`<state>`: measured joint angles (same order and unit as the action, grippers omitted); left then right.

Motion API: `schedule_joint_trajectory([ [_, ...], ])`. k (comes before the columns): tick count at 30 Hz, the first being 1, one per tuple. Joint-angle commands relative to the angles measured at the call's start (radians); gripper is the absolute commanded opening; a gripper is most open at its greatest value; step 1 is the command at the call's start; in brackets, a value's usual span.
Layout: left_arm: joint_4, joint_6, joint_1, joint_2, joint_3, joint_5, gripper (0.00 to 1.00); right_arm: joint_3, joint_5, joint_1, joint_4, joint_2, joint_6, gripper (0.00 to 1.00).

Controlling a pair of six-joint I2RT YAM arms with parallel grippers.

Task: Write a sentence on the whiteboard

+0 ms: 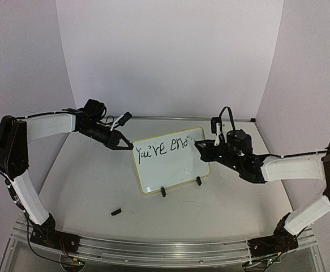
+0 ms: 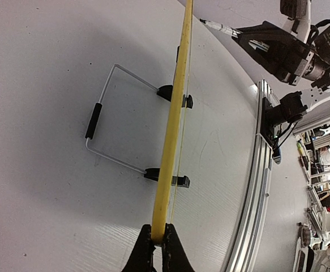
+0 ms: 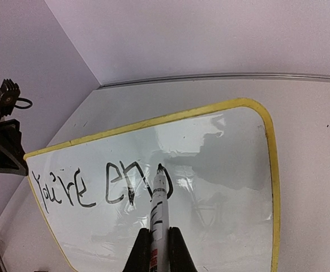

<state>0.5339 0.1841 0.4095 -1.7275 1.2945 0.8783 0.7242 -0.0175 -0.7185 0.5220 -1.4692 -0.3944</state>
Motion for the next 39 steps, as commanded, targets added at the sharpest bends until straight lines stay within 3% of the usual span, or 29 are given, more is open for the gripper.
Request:
schedule_joint_trajectory([
  [1,0.020,0.039,0.017,0.011,0.025,-0.052,0.00,-0.008,0.017,0.004,0.002,0.050,0.008,0.00],
  [20,0.019,0.040,0.018,0.010,0.025,-0.051,0.00,0.045,0.059,0.003,-0.020,-0.047,0.014,0.00],
  [39,0.020,0.041,0.020,0.008,0.025,-0.054,0.00,-0.050,0.060,0.003,-0.026,-0.020,-0.034,0.00],
])
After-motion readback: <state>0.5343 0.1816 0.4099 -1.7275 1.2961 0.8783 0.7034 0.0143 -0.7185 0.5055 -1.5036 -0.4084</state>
